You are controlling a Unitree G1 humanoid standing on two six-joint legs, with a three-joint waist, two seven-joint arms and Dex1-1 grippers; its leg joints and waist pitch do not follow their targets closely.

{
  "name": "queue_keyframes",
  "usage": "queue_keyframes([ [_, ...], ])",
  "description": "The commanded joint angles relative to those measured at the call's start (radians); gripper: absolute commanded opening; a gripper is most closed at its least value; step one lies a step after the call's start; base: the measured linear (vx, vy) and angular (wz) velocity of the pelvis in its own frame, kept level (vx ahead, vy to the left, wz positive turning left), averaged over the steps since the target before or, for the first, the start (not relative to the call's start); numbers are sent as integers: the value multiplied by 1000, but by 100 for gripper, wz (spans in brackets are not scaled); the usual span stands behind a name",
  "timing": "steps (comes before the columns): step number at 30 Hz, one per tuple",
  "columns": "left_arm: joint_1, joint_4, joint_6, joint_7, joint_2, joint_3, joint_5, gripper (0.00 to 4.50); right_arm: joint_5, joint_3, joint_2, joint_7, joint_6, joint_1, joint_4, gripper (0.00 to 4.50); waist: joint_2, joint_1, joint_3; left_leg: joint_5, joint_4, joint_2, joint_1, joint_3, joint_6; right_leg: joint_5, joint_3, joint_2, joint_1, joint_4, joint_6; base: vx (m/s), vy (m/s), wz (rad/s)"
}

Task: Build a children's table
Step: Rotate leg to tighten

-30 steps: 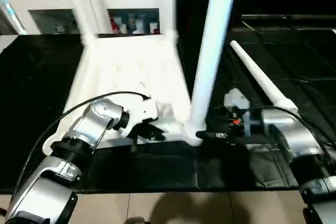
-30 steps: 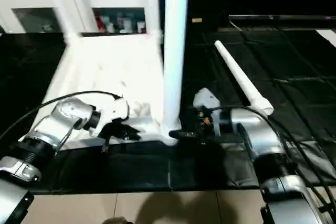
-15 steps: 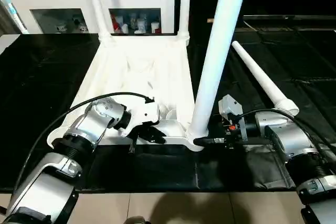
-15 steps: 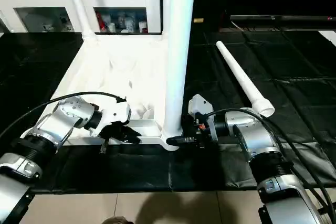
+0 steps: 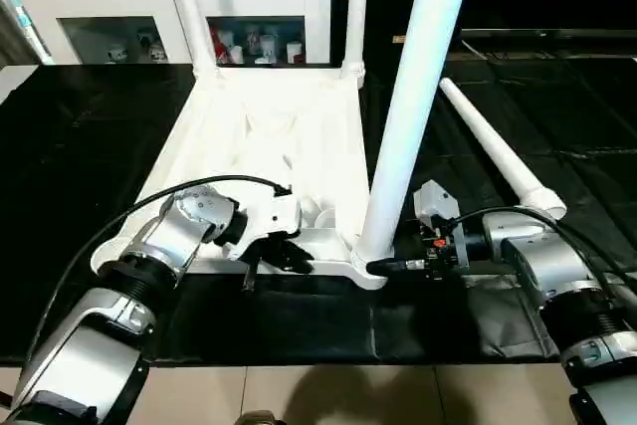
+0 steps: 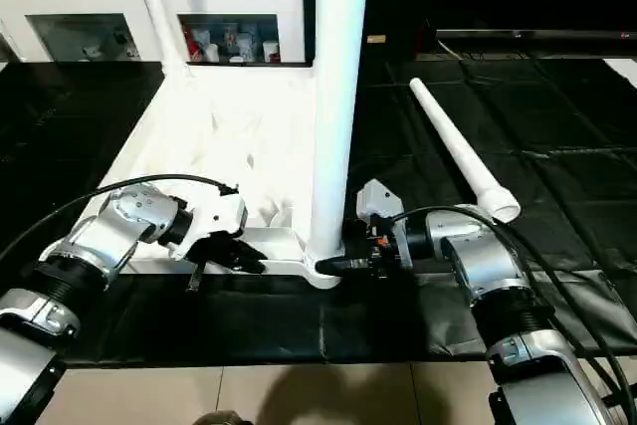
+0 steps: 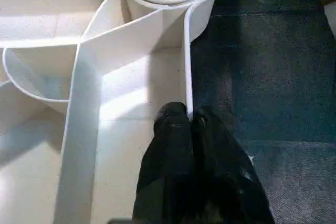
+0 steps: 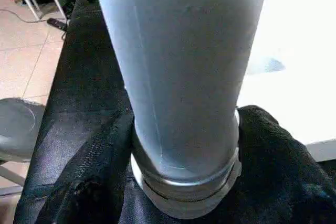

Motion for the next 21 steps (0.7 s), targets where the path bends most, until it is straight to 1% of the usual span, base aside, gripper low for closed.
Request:
queue_keyframes([
  [1,-21,3,-13,-11,-6,-11,12,0,-1,24,14,15,1,7,-23,267,-9,-7,-80,-124,-61,55,7,-16,81,-254,71,-82,61,-68,-141,0,0,0],
  [4,-21,4,6,8,-15,-3,9,0,3,20,21,4,7,14,-27,267,-9,-7,-80,-126,-61,56,8,-16,81,-252,71,-82,61,-69,-143,0,0,0],
  [5,-21,3,21,20,-20,2,6,0,7,16,25,-4,13,20,-33,267,-6,-8,-80,-131,-62,56,9,-16,79,-253,71,-81,61,-69,-144,0,0,0],
  [7,-24,-1,65,71,-40,19,2,0,20,-1,42,-45,34,38,-47,267,-9,-9,-78,-134,-63,56,8,-15,77,-261,71,-82,62,-72,-142,0,0,0],
  [8,-24,-1,65,71,-40,19,2,0,20,-1,42,-45,34,38,-47,267,-8,-6,-78,-142,-63,56,9,-17,73,-284,70,-84,62,-75,-137,0,0,0],
  [9,-26,-2,81,89,-47,25,1,0,24,-8,49,-61,41,43,-51,267,-9,-8,-77,-151,-64,56,11,-16,68,-301,69,-82,61,-77,-131,0,0,0],
  [10,-31,-4,123,162,-72,47,-1,0,31,-30,77,-127,55,61,-60,267,-10,-8,-76,-154,-65,58,11,-17,65,-306,70,-83,60,-77,-130,0,0,0],
  [11,-34,-9,163,220,-96,68,-7,0,29,-46,104,-193,61,77,-67,267,-9,-11,-71,-180,-68,58,16,-17,53,-340,70,-83,56,-83,-129,0,0,0],
  [12,-34,-17,196,263,-116,83,-13,0,27,-56,127,-245,66,91,-71,267,-11,-14,-71,-197,-69,53,16,-18,41,-385,66,-86,61,-89,-116,0,0,0],
  [13,-33,-23,215,285,-127,91,-16,0,25,-61,140,-274,69,99,-73,267,-12,-21,-69,-203,-70,50,16,-18,33,-415,65,-87,61,-94,-101,0,0,0],
  [14,-32,-32,251,321,-146,105,-22,0,14,-66,162,-325,71,107,-69,266,-10,-25,-68,-211,-72,51,16,-20,30,-427,65,-87,60,-96,-97,0,0,0],
  [15,-31,-38,274,345,-158,114,-24,0,6,-69,176,-359,73,111,-66,266,-12,-34,-64,-232,-72,47,18,-19,26,-463,61,-85,60,-104,-83,0,0,0],
  [17,-26,-63,323,400,-189,130,-24,0,0,-83,219,-440,92,115,-59,266,-14,-41,-66,-233,-71,41,18,-20,28,-486,58,-86,63,-110,-67,0,0,0],
  [18,-21,-87,369,442,-215,143,-26,0,-3,-98,259,-515,114,112,-52,266,-7,-49,-66,-227,-72,44,18,-20,28,-466,62,-85,60,-108,-73,0,0,0],
  [19,-20,-103,403,486,-241,156,-27,0,2,-113,295,-575,131,104,-49,266,-9,-58,-66,-223,-73,43,16,-21,28,-451,60,-83,62,-107,-80,0,0,0],
  [20,-20,-103,403,486,-241,156,-27,0,2,-113,295,-575,131,104,-49,266,-9,-58,-66,-223,-73,43,16,-21,28,-451,60,-83,62,-107,-80,0,0,0],
  [21,-22,-126,448,550,-283,172,-28,0,-6,-125,349,-666,136,81,-39,266,-3,-62,-69,-207,-72,42,15,-20,35,-421,61,-82,63,-104,-86,0,0,0],
])
